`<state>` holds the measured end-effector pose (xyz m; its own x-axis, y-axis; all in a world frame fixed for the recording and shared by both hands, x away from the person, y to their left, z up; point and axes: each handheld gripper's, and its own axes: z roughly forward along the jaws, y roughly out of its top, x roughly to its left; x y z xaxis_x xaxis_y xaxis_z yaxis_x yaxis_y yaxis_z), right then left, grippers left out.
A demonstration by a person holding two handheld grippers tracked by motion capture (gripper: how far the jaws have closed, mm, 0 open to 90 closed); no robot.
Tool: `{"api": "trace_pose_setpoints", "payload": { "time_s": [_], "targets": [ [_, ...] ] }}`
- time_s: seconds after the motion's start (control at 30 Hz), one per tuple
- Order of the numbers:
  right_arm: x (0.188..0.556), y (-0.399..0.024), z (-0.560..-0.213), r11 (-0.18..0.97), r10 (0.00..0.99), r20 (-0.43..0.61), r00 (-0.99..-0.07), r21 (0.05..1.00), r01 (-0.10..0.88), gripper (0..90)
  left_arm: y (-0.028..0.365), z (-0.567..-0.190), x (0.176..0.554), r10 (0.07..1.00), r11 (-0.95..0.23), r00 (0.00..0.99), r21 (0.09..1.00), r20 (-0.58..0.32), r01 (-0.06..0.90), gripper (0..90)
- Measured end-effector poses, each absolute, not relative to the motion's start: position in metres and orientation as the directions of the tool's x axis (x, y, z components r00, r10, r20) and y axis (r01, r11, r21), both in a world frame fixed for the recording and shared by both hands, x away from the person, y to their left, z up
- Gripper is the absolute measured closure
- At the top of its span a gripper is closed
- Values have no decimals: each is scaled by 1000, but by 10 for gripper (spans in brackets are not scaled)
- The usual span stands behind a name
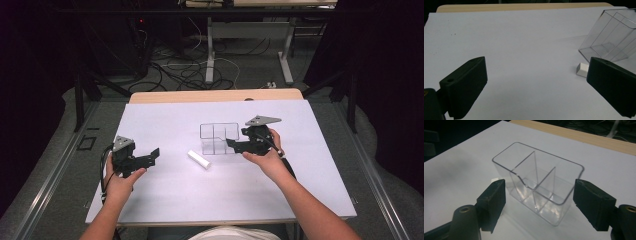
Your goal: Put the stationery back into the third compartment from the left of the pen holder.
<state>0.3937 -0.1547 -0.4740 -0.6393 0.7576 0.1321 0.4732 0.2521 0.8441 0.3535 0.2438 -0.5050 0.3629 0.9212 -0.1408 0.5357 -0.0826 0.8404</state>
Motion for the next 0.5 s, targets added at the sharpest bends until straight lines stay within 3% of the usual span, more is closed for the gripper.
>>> {"api": "trace_pose_setpoints", "payload": {
  "time_s": [0.5],
  "targets": [
    [392,-119,-476,343,672,104,-733,834,432,233,241,-505,355,923,-81,358,839,-140,537,31]
  ]
}}
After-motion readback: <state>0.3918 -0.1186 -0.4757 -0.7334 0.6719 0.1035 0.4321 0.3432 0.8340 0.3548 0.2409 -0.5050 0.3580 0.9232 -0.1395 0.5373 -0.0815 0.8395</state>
